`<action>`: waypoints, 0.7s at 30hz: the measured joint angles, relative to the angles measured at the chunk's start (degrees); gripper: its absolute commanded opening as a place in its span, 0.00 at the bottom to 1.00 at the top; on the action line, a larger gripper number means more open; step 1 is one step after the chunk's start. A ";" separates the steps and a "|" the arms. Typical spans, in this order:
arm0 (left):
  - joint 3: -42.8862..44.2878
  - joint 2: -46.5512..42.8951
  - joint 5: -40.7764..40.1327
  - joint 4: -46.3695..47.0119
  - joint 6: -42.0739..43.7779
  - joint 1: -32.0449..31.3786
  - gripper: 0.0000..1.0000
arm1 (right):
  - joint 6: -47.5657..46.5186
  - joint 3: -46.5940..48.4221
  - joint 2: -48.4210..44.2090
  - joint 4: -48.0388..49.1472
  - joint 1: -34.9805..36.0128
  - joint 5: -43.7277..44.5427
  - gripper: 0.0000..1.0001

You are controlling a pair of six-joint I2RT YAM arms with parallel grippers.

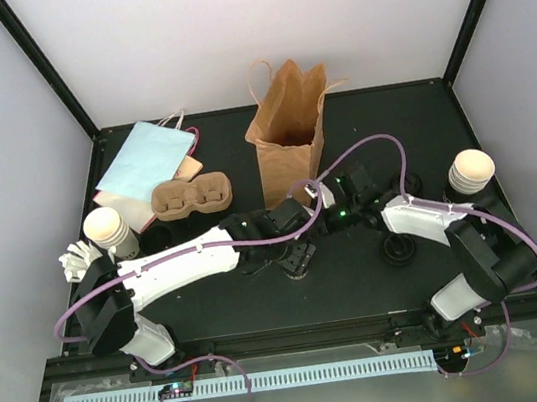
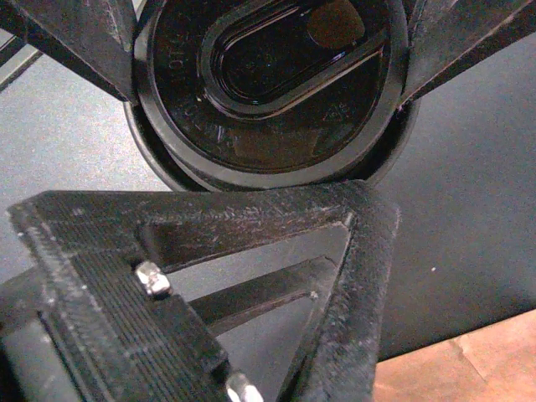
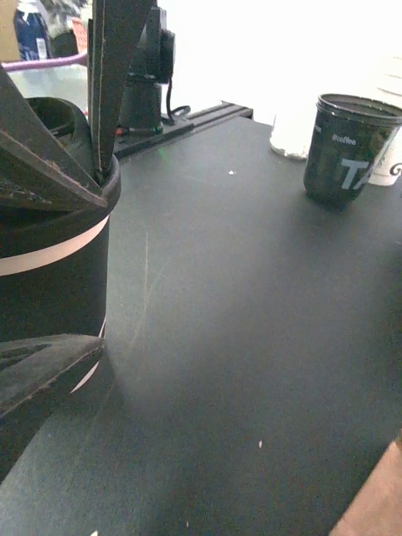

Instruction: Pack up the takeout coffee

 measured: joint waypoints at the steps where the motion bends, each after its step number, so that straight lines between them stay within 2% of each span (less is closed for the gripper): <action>1: 0.00 0.00 0.00 0.00 0.00 0.00 0.80 | 0.02 0.00 -0.48 -0.37 0.20 0.79 0.43; 15: 0.04 0.31 0.13 2.99 0.52 -0.46 0.80 | -1.18 -0.87 -15.76 -14.21 -1.29 14.71 0.45; 21: 0.50 0.42 0.50 3.06 0.33 -0.52 0.86 | -1.62 -2.14 -20.24 -16.41 -1.42 17.66 0.46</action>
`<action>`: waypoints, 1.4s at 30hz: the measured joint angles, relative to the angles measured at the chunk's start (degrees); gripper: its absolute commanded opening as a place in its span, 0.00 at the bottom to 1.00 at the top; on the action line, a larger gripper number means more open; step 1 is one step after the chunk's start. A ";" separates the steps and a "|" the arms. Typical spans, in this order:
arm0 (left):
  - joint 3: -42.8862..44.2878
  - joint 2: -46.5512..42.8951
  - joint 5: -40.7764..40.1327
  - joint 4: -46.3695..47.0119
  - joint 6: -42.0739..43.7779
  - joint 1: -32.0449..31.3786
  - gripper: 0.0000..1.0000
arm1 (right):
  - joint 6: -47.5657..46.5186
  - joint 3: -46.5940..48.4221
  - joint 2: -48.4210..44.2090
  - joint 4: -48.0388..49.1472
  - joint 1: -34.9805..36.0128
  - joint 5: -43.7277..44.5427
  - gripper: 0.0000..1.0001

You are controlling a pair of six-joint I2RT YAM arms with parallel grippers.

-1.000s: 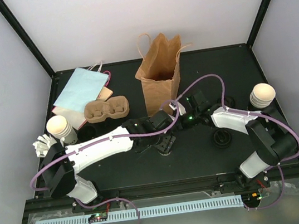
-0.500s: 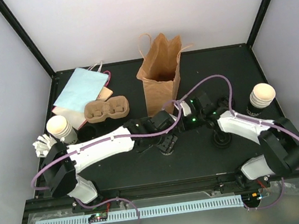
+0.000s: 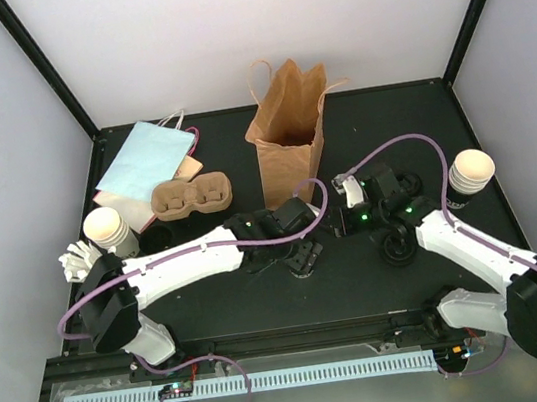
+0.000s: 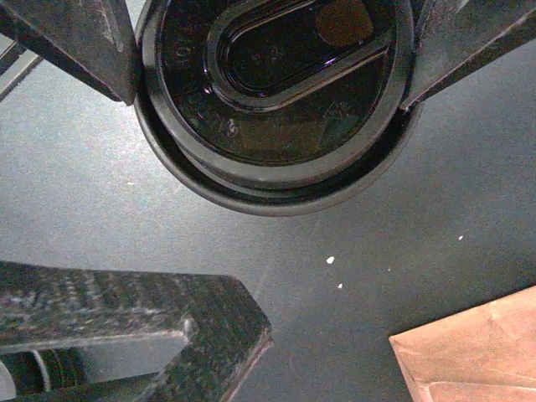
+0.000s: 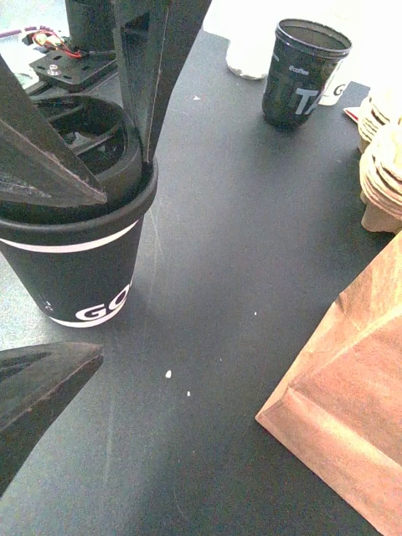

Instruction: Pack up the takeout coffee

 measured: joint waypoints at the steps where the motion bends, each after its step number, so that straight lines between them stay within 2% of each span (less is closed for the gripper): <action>1: 0.28 0.04 0.15 -0.31 -0.07 -0.04 0.86 | -0.13 -0.11 -0.70 -0.42 -0.02 0.37 0.46; 13: 9.86 2.75 2.67 -11.32 -0.98 -0.55 0.95 | -3.26 -0.11 -5.27 -4.70 -0.02 2.45 0.52; 18: 12.44 2.73 2.60 -12.92 -1.05 -0.55 0.94 | -5.57 -0.09 -6.40 -7.21 -0.02 2.99 0.53; 22: 12.46 2.73 2.51 -13.27 -1.05 -0.55 0.91 | -6.51 -0.09 -6.67 -8.11 -0.02 2.36 0.60; 25: 11.32 2.73 2.25 -12.72 -1.09 -0.55 0.90 | -6.75 -0.09 -6.62 -7.98 -0.02 0.20 0.63; 30: 6.08 2.73 1.36 -10.36 -1.09 -0.55 0.89 | -5.99 -0.72 -4.92 -4.83 -0.02 -7.69 0.76; 34: 4.44 1.97 0.87 -7.08 -1.09 -0.61 0.88 | -5.09 -2.38 -1.01 -1.33 -0.02 -14.47 0.77; 42: 1.49 0.02 -0.04 -3.72 -0.83 -1.57 0.88 | -5.11 -3.32 4.28 0.26 0.09 -18.91 0.74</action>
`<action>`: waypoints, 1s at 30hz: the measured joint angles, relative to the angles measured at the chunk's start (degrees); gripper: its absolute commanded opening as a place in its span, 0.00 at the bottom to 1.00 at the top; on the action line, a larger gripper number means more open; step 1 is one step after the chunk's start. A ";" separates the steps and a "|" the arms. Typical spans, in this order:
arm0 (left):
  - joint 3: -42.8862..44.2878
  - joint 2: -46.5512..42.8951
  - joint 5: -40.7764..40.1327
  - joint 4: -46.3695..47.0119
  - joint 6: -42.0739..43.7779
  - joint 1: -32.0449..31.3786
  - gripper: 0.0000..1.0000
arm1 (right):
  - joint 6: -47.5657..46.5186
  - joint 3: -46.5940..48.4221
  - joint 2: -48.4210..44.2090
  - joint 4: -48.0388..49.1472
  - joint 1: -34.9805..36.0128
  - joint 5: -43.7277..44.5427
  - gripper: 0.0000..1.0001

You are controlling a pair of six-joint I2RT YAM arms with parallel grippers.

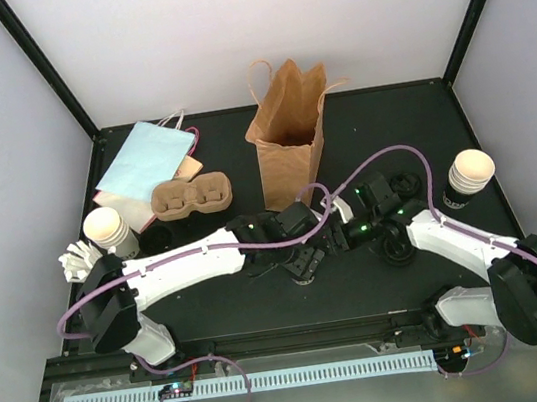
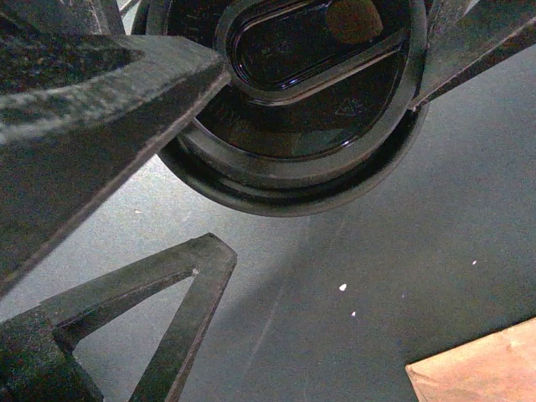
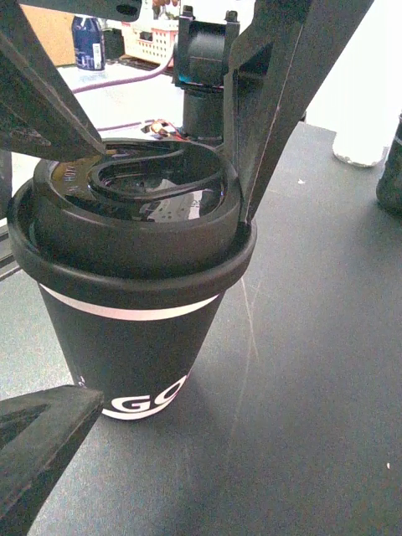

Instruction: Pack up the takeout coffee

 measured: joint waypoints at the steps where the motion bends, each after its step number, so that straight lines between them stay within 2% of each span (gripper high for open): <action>1: -0.07 -0.04 -0.13 0.04 0.00 -0.07 0.88 | 0.00 0.00 0.11 0.00 0.07 -0.07 0.73; 5: -0.13 -0.11 -0.57 0.11 -0.02 -0.28 0.89 | -0.07 0.00 0.61 -0.22 0.61 0.28 0.65; 10: -0.26 -0.72 -1.05 -0.02 0.00 -0.48 0.90 | -0.02 0.00 1.09 -0.66 1.62 1.31 0.61; 18: -0.57 -4.70 -1.79 0.57 -0.31 -0.50 0.94 | -0.02 0.00 1.07 -1.38 2.12 2.86 0.61; 30: -1.25 -6.95 -3.04 2.93 -2.23 -0.33 0.93 | -0.02 1.97 1.18 -3.19 3.56 3.93 0.62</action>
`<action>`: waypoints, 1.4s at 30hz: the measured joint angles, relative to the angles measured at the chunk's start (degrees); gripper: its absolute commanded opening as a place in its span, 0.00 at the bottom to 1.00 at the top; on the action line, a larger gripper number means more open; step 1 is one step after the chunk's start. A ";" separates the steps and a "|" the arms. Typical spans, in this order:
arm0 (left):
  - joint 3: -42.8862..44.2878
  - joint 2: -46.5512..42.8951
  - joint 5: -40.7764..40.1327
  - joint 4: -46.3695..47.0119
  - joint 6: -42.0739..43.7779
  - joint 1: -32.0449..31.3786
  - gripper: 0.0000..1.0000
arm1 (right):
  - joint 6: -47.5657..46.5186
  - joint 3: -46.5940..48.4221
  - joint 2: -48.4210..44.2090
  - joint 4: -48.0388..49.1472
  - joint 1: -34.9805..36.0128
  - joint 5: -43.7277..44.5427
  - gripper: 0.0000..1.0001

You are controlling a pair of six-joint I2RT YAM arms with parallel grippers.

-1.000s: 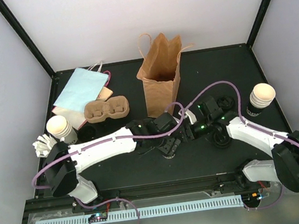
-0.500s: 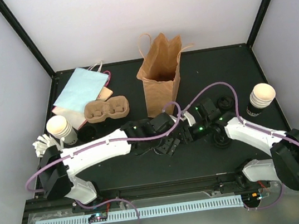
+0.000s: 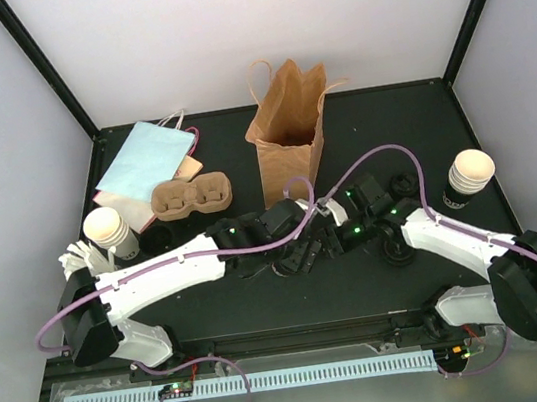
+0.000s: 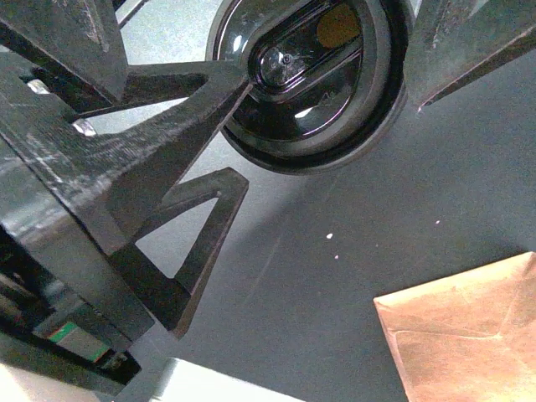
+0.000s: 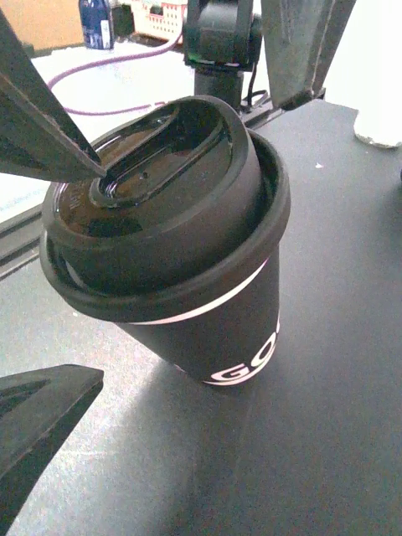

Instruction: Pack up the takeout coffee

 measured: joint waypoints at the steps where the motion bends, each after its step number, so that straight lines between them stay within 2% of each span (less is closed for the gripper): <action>1: -0.04 -0.04 -0.15 0.00 -0.22 0.13 0.93 | 0.00 0.44 0.07 0.07 0.26 0.09 0.62; 6: -0.63 -2.58 -0.83 -0.24 -1.33 1.46 0.92 | 0.02 1.62 0.68 -0.02 0.59 0.37 0.62; 17: -7.13 -17.57 -0.92 0.94 -3.61 9.70 0.93 | 0.22 6.97 2.36 -1.57 0.79 1.66 0.63; 26: -11.78 -21.55 3.17 1.05 -4.09 17.64 0.93 | -1.81 11.85 -1.14 -8.11 1.73 7.45 0.66; 28: -12.61 -22.43 4.83 1.07 -4.11 19.74 0.93 | -2.75 13.29 -1.64 -9.97 3.39 9.86 0.70; 33: -15.37 -23.45 8.72 1.44 -4.44 25.11 0.90 | -4.79 18.01 -1.86 -14.27 11.43 18.56 0.72; 42: -22.97 -20.04 18.47 3.21 -5.33 30.42 0.74 | -6.51 26.03 6.29 -18.62 20.65 32.89 0.73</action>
